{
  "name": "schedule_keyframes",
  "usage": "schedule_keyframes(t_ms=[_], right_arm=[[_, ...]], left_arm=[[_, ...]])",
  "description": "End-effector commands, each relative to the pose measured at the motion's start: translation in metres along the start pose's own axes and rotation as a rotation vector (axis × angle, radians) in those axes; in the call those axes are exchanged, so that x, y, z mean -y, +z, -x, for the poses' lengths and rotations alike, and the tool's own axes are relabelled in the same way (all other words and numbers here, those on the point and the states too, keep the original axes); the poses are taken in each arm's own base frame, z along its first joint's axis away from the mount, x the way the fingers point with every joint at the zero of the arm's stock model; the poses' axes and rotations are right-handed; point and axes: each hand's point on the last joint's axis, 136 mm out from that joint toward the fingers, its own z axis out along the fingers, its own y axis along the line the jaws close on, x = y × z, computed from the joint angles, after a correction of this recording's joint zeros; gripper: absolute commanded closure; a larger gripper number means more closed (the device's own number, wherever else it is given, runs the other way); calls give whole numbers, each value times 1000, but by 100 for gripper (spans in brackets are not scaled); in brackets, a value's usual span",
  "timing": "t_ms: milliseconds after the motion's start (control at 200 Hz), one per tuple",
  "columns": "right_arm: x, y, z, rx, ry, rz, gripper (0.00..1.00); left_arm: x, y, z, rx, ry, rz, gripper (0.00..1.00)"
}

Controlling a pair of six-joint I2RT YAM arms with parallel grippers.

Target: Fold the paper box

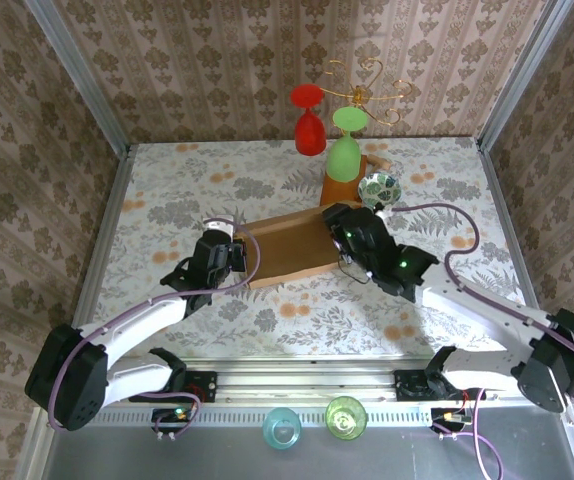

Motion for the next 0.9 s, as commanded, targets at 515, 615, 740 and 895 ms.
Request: schedule_keyframes(t_ms=[515,615,740,895], right_arm=[[24,57,-3,17,168,-78,87],[34,58,0,27,184,-89,94],[42,58,-1,21,184,-109,100],[52,60,-5,6,182,-133,100]], left_arm=[[-4,-3,-18,-52,-10,10,91],[3,-14,-5,-47,-63,-25,70],[8,-43,16,-38,-212,-57,59],[19,-77,23,-69,-422,-150,55]])
